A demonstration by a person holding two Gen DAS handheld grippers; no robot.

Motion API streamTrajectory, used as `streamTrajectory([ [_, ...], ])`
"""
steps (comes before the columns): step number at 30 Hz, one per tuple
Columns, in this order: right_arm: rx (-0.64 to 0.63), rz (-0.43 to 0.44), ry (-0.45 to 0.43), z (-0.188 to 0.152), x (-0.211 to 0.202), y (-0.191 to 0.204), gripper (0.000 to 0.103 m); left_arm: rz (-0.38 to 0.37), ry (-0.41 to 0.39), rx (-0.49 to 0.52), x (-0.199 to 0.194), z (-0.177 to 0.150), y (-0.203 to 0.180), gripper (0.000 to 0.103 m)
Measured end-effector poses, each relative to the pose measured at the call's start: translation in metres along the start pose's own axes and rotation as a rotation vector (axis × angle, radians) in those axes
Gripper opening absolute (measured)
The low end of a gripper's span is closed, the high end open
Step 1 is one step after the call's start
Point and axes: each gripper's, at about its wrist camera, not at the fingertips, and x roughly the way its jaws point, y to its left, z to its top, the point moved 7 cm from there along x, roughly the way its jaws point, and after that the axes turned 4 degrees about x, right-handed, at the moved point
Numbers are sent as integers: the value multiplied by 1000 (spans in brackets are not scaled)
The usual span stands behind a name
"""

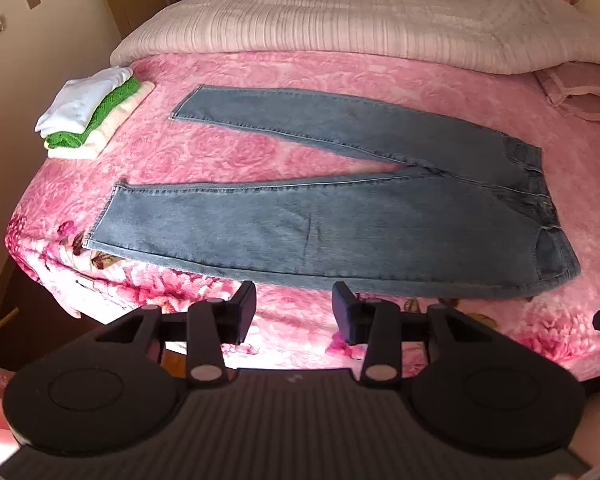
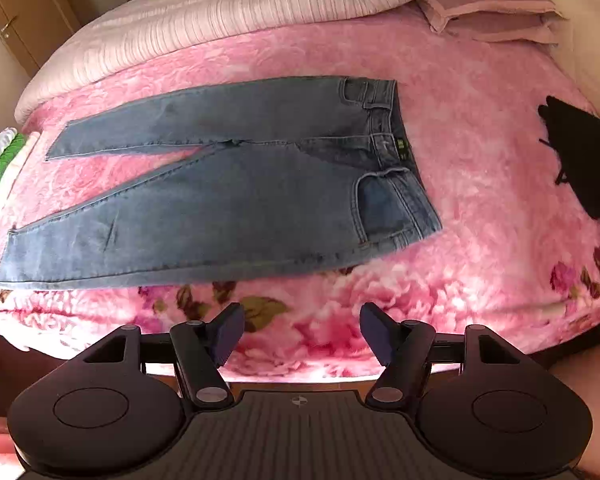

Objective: Fold clothes

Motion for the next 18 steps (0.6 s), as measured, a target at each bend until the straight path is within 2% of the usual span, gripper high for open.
streamTrajectory([
  [11,72,1,-9,-14,-17,-17,68,-19,-18,35,-14,-2,-12,38],
  [18,123,12,-21,-13,-17,-26,68,-33,-14,16,-7,-2,-7,38],
])
